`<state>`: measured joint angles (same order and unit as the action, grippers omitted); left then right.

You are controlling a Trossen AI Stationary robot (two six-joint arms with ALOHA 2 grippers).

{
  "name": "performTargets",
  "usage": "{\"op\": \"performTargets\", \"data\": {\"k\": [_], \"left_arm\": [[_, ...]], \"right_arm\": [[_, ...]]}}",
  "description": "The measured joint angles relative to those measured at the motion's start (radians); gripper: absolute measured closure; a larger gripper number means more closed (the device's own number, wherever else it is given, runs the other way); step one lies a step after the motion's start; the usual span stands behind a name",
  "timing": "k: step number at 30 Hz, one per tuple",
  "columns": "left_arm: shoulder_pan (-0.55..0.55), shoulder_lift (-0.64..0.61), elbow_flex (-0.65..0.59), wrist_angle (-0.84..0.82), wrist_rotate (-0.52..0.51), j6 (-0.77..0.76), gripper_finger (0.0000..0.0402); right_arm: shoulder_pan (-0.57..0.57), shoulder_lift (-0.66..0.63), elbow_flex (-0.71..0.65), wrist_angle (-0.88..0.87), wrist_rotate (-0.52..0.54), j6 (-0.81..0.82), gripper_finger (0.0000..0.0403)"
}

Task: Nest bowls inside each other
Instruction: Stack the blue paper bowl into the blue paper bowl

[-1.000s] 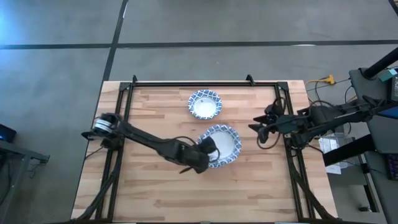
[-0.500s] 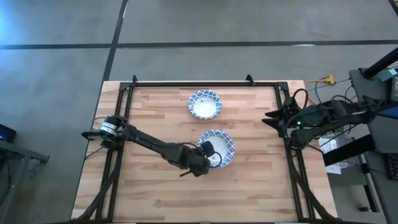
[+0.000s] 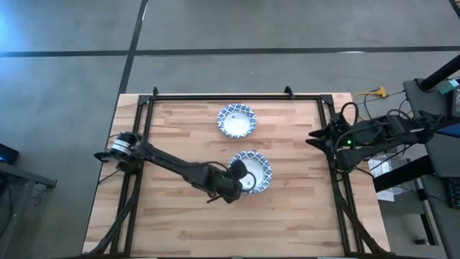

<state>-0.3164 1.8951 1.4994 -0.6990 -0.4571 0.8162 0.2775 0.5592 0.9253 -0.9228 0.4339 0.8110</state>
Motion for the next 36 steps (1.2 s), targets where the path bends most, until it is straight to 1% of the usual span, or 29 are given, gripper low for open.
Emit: {"op": "performTargets", "data": {"k": [4,6,9,13,18,19,21,23,26,29,31,32,34,36], "left_arm": [[-0.004,-0.039,0.0,-0.033,0.006,-0.013,0.0246],[-0.004,-0.063,0.0,-0.046,0.008,-0.08,0.0236],[0.004,-0.108,-0.003,-0.045,0.018,-0.234,0.0234],[0.032,-0.145,-0.009,-0.053,0.027,-0.519,0.0234],[0.08,-0.212,-0.046,-0.05,0.029,-0.998,0.0233],[0.088,-0.227,-0.056,-0.052,0.029,-1.069,0.0234],[0.099,-0.263,-0.085,-0.017,0.025,-1.161,0.0234],[0.102,-0.315,-0.131,0.044,0.022,-1.205,0.0234],[0.101,-0.399,-0.215,0.19,0.016,-1.237,0.0234],[0.101,-0.494,-0.319,0.359,0.014,-1.263,0.0234],[0.105,-0.565,-0.388,0.496,0.012,-1.274,0.0234],[0.107,-0.601,-0.424,0.57,0.009,-1.275,0.0234],[0.117,-0.672,-0.494,0.724,0.007,-1.27,0.0234],[0.128,-0.732,-0.561,0.853,0.006,-1.245,0.0234]], "right_arm": [[0.0,0.001,-0.001,-0.003,-0.004,0.0,0.0184],[0.0,0.002,-0.003,-0.005,-0.02,0.0,0.0184],[0.0,0.006,-0.007,-0.01,-0.045,0.0,0.0184],[0.002,0.005,-0.025,-0.007,-0.053,0.001,0.0184],[0.002,0.004,-0.083,0.039,-0.066,0.076,0.0184],[0.002,0.004,-0.1,0.056,-0.076,0.091,0.0183],[0.002,0.004,-0.143,0.101,-0.076,0.124,0.0183],[0.002,0.004,-0.196,0.167,-0.055,0.152,0.0183],[0.002,0.004,-0.295,0.318,0.029,0.219,0.0183],[-0.011,0.005,-0.4,0.54,0.12,0.328,0.0183],[-0.044,0.015,-0.468,0.71,0.162,0.4,0.0183],[-0.073,0.021,-0.5,0.779,0.165,0.439,0.0183],[-0.141,0.043,-0.553,0.857,0.146,0.523,0.0183],[-0.232,0.068,-0.592,0.881,0.077,0.605,0.0183]]}}
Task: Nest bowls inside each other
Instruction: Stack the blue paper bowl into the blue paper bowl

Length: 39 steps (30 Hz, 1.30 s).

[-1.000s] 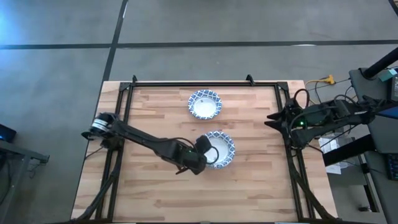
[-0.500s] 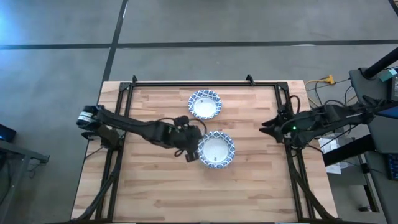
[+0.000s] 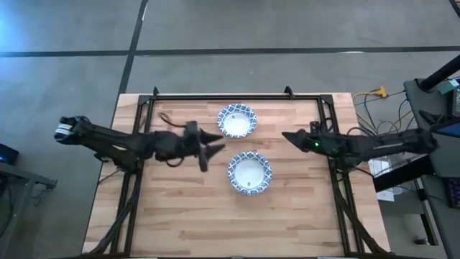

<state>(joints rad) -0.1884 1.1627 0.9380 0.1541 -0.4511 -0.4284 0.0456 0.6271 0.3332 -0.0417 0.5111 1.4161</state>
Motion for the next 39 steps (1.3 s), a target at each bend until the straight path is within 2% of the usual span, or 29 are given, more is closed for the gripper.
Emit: {"op": "performTargets", "data": {"k": [3,8,13,18,22,28,35,39], "left_arm": [[0.018,-0.081,-0.088,0.13,-0.001,0.032,0.0234],[0.026,-0.19,-0.181,0.143,-0.002,0.016,0.0233],[0.026,-0.244,-0.239,0.144,0.0,0.015,0.0233],[0.025,-0.26,-0.252,0.148,0.001,0.014,0.0234],[0.025,-0.264,-0.255,0.151,0.008,-0.022,0.0233],[0.025,-0.267,-0.258,0.151,0.101,-0.066,0.0233],[0.024,-0.265,-0.258,0.151,0.134,-0.135,0.0233],[0.024,-0.265,-0.258,0.151,0.137,-0.141,0.0233]], "right_arm": [[-0.161,0.05,-0.028,0.003,-0.168,0.056,0.0183],[-0.394,0.203,-0.023,0.126,-0.438,0.037,0.0183],[-0.494,0.427,0.087,0.216,-0.523,-0.049,0.0183],[-0.511,0.695,0.236,0.213,-0.621,-0.098,0.0183],[-0.512,0.862,0.322,0.21,-0.629,-0.099,0.0183],[-0.523,1.028,0.415,0.211,-0.649,-0.108,0.0183],[-0.546,1.153,0.474,0.212,-0.643,-0.081,0.0184],[-0.55,1.181,0.495,0.236,-0.642,-0.105,0.0211]]}}
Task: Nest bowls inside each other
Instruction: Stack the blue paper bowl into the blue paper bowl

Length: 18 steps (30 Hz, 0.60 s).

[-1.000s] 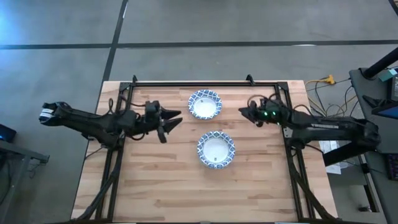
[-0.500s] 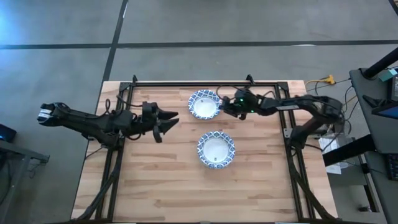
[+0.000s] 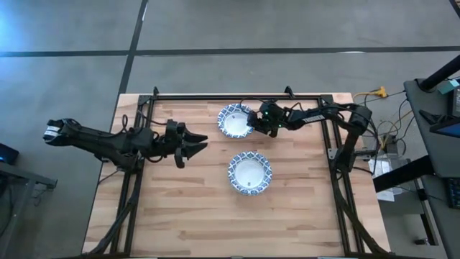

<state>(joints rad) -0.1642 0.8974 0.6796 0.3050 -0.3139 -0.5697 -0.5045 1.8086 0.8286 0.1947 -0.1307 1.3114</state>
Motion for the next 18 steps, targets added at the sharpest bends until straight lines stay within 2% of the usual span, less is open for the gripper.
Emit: {"op": "performTargets", "data": {"k": [9,14,18], "left_arm": [[0.0,0.0,0.0,0.0,0.0,0.0,0.0233],[0.0,0.0,0.0,0.0,0.001,0.0,0.0233],[0.0,0.0,-0.002,0.0,0.001,0.0,0.0233]], "right_arm": [[0.003,-0.056,0.0,-0.051,0.0,-0.107,0.0377],[0.018,-0.167,-0.021,-0.108,0.0,-0.16,0.0391],[0.043,-0.327,-0.041,-0.181,-0.004,-0.213,0.0393]]}}
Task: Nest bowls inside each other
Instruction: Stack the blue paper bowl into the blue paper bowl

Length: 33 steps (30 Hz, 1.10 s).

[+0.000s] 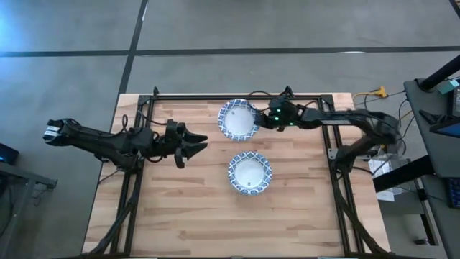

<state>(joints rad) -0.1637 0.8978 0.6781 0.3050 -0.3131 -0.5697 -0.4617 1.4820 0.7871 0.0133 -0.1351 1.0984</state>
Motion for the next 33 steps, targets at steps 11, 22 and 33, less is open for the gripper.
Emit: {"op": "performTargets", "data": {"k": [11,22,33], "left_arm": [[0.0,0.0,-0.011,0.001,0.016,0.026,0.0233],[0.001,0.0,-0.029,0.001,-0.015,0.035,0.0233],[0.001,0.0,-0.029,0.001,-0.009,0.033,0.0233]], "right_arm": [[0.173,-0.438,-0.007,-0.45,-0.17,-0.097,0.0394],[0.277,-0.287,-0.008,-0.515,-0.19,0.035,0.0394],[0.292,-0.107,-0.008,-0.501,-0.266,-0.008,0.0392]]}}
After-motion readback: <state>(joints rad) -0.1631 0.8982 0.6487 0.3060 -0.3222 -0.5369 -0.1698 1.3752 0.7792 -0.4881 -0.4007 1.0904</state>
